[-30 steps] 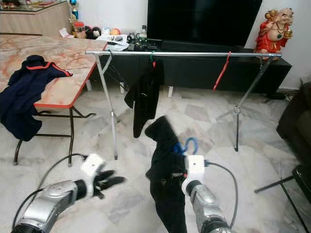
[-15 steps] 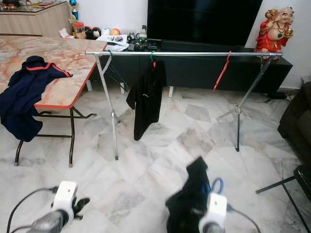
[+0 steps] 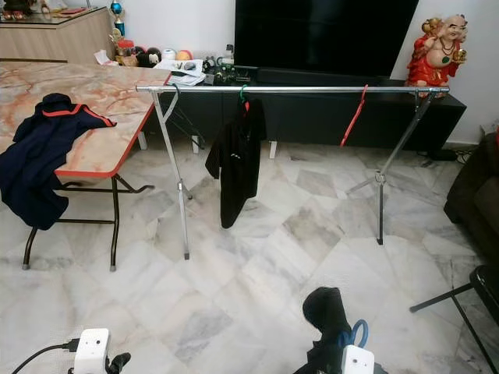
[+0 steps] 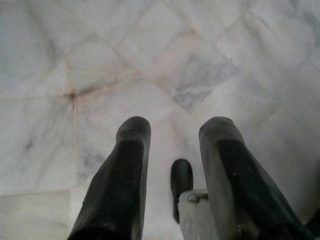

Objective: Hang hanger

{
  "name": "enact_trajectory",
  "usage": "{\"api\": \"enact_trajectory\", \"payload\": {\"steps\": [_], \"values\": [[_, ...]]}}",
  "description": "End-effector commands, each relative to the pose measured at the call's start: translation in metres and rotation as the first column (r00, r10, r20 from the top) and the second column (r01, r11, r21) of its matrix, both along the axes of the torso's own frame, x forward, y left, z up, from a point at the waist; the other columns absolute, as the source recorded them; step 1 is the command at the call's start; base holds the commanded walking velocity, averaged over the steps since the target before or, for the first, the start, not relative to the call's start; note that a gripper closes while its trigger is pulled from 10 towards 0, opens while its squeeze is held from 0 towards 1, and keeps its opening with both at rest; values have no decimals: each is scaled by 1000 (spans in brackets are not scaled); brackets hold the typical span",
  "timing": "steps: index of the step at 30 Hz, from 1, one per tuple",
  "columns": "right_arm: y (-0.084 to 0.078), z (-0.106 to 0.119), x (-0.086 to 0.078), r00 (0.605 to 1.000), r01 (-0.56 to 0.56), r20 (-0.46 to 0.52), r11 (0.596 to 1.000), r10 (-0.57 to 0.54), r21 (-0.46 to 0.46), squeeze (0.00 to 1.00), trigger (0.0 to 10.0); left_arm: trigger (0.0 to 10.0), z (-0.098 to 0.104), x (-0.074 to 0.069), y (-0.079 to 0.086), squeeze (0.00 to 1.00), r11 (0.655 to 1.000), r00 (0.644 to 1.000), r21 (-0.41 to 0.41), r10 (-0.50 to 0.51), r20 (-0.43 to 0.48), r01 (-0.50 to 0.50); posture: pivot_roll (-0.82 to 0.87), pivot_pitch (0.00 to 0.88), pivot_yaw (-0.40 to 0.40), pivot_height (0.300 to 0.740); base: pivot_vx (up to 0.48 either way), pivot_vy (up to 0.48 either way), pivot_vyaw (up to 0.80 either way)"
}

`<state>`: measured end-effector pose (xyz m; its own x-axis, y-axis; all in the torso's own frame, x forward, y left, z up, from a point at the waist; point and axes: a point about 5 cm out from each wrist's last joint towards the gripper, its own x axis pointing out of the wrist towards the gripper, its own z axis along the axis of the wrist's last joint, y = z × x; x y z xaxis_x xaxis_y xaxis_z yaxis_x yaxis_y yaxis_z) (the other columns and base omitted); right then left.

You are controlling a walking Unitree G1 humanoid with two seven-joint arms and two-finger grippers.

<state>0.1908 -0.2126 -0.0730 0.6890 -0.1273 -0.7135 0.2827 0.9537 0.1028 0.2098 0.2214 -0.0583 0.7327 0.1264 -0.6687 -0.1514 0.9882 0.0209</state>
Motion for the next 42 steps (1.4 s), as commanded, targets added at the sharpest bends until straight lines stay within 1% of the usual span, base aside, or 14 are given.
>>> {"api": "enact_trajectory", "payload": {"steps": [1, 7, 8, 11, 13, 24, 42], "values": [[1, 2, 2, 1000, -15, 18, 1000, 15, -7, 0, 10000, 10000, -4, -5, -2, 0, 1000, 999, -13, 24, -21, -24, 148, 14, -34, 740, 0, 0, 0], [1, -1, -3, 1000, -4, -2, 1000, 4, -9, 0, 10000, 10000, -7, -8, -6, 0, 1000, 999, -17, -2, -38, 1, 150, 9, -30, 740, 0, 0, 0], [1, -2, -5, 1000, 3, -5, 1000, -3, -3, 0, 10000, 10000, -9, -10, -7, 0, 1000, 999, -14, -12, -48, 11, 149, 7, -30, 740, 0, 0, 0], [2, -4, -7, 1000, 7, -15, 1000, -7, 7, 0, 10000, 10000, -10, -12, -7, 0, 1000, 999, -16, -9, -52, 8, 149, 7, -30, 740, 0, 0, 0], [4, -5, -9, 1000, -10, -25, 1000, 10, 6, 0, 10000, 10000, -11, -14, -6, 0, 1000, 998, -16, -6, -57, 5, 151, 1, -27, 740, 0, 0, 0], [9, -6, -8, 999, -17, -37, 1000, 17, 12, 0, 10000, 10000, -12, -16, -4, 0, 1000, 998, -16, -7, -65, 6, 147, 0, -20, 740, 0, 0, 0], [9, -6, -8, 999, -18, -42, 1000, 19, 9, 0, 10000, 10000, -12, -16, -4, 0, 1000, 998, -17, -8, -65, 7, 147, 0, -20, 740, 0, 0, 0]]}}
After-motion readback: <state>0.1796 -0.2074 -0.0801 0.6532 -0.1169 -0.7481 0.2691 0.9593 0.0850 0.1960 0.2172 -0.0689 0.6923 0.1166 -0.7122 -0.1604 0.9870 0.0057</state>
